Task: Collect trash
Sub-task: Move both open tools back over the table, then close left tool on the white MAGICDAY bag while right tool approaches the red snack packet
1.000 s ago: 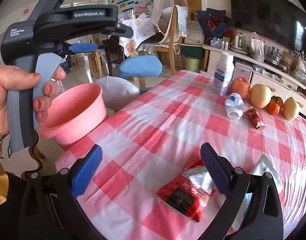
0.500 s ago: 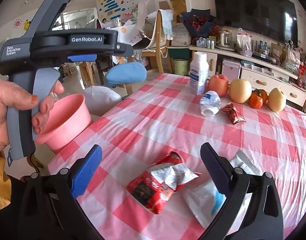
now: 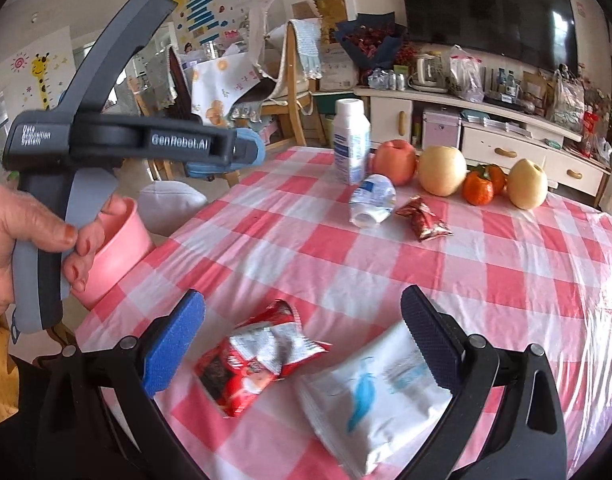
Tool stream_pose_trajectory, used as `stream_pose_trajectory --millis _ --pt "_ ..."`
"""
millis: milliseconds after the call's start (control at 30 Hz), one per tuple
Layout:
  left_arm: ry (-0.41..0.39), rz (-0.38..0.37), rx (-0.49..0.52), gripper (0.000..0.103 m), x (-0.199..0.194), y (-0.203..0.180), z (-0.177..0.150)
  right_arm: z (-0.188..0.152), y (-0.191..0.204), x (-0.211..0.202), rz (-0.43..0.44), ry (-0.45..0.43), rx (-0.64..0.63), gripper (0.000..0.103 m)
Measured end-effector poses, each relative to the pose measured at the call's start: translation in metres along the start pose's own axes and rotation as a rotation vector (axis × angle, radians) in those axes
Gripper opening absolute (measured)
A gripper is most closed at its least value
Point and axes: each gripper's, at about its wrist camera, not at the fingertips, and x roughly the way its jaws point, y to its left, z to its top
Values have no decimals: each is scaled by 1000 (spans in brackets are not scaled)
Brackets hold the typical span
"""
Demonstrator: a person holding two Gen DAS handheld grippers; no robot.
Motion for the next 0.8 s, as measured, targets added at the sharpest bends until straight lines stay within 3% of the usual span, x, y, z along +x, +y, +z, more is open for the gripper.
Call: stream_pose_trajectory --millis 467,667,800 --pt "74 14 71 93 63 -63 22 8 -68 5 -47 46 104 99" --pt "142 20 30 93 114 -69 31 7 -98 19 -71 74 136 99" --pt "152 -13 14 93 138 -78 41 9 -112 33 -71 92 138 99"
